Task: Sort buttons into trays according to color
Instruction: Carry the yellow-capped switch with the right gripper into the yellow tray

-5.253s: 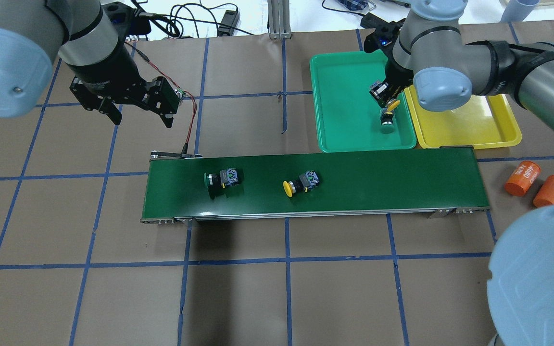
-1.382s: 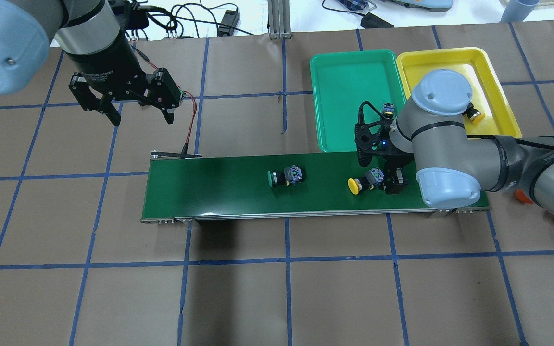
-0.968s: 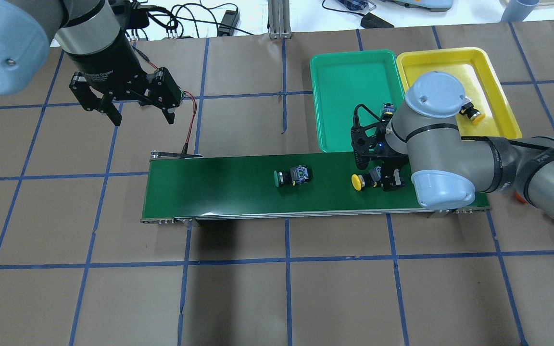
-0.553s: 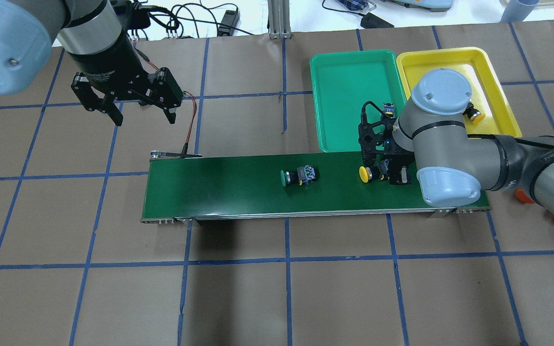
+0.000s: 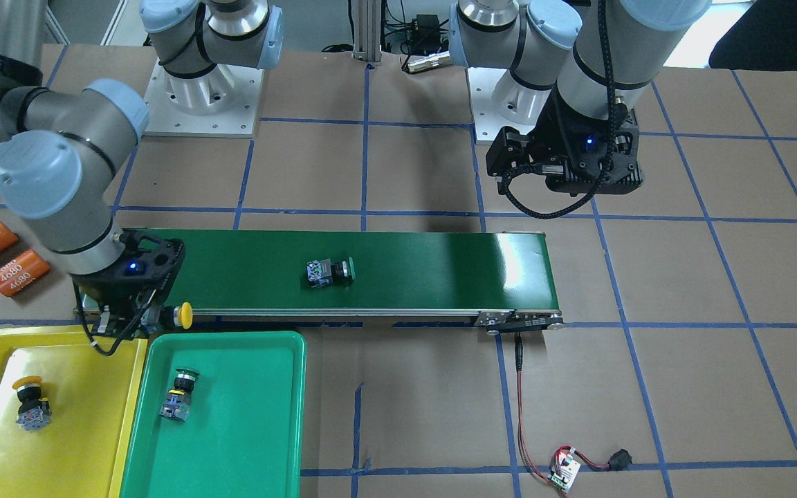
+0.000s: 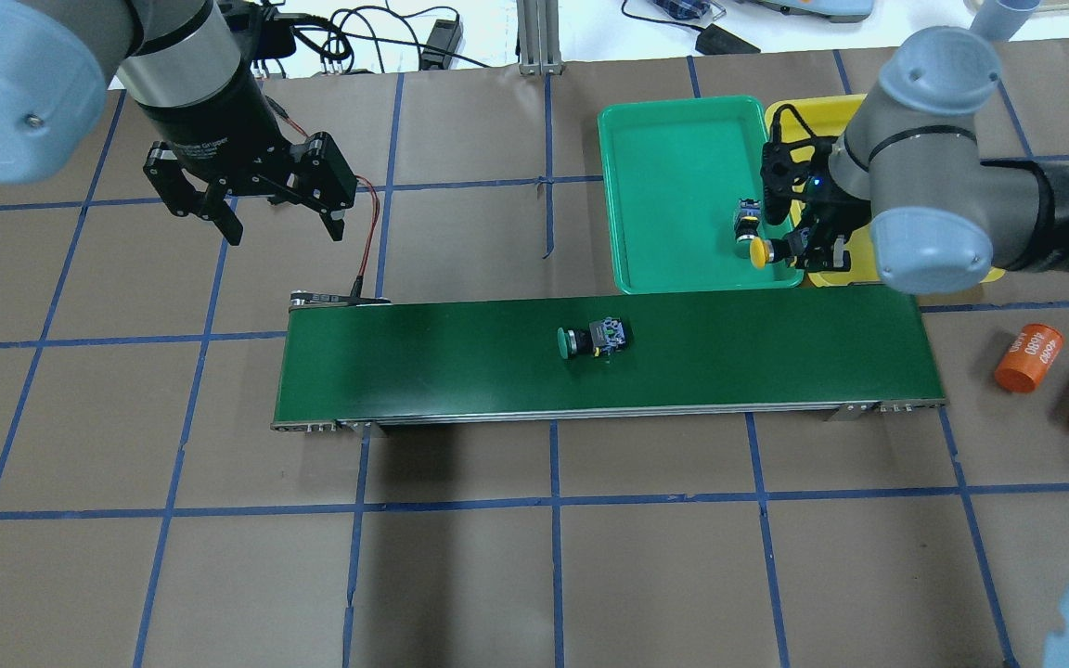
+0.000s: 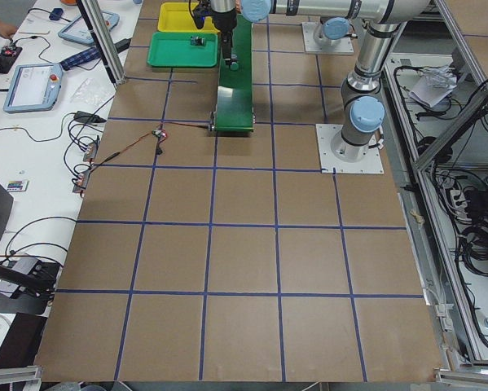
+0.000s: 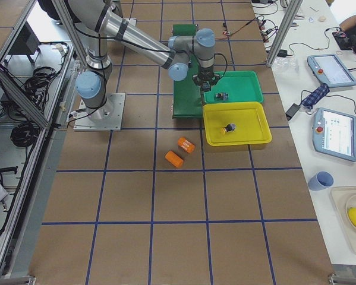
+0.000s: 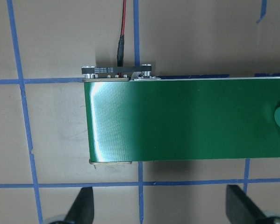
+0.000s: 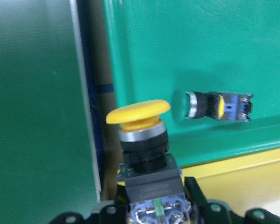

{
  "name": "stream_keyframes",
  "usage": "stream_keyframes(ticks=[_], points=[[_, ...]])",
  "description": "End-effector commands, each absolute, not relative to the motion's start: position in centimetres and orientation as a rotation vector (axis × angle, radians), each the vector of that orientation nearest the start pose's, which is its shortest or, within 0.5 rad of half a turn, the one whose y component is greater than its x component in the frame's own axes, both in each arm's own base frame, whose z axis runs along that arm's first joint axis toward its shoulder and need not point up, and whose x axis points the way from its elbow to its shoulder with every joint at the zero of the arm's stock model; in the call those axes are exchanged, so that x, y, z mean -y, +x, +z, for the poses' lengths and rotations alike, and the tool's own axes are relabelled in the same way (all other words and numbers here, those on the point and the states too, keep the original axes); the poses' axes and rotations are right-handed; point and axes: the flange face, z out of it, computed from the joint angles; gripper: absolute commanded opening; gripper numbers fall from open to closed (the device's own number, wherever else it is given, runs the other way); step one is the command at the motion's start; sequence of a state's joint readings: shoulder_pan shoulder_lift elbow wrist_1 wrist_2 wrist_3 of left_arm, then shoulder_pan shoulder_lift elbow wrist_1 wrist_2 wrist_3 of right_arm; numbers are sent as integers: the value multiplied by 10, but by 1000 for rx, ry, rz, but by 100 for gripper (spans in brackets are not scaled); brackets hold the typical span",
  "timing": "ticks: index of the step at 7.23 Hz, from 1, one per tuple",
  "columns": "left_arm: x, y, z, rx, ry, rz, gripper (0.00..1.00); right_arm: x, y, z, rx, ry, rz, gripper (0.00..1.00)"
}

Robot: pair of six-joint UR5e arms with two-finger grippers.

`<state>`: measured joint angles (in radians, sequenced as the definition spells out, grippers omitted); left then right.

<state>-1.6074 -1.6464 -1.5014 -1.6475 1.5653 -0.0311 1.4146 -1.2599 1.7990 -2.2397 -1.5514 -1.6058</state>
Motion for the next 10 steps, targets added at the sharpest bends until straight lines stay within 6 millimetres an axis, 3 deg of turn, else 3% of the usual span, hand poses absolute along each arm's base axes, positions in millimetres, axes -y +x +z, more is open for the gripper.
stream_keyframes(ticks=[1,2,3,4,5,7,8,9,10], points=[[509,-153,478,-3144,7,126,100,647,4,267,-2466,-2087,-146,0],[508,-153,479,-3144,7,123,100,655,-24,251,-2479,-2038,-136,1],[508,-153,477,-3144,7,131,100,659,-41,248,-2503,-1998,-144,10],[510,-153,477,-3144,4,128,100,661,-38,249,-2484,-1984,-196,44],[504,-154,483,-3145,2,112,100,661,-40,246,-2492,-1962,-193,97],[505,-154,483,-3145,0,109,100,651,-37,257,-2514,-1889,-132,100],[505,-153,483,-3140,2,111,100,640,-29,279,-2515,-1874,-122,100],[504,-153,484,-3139,5,106,100,623,-20,300,-2584,-1710,-98,100],[507,-153,482,-3142,2,106,100,604,0,308,-2616,-1598,-57,100]])
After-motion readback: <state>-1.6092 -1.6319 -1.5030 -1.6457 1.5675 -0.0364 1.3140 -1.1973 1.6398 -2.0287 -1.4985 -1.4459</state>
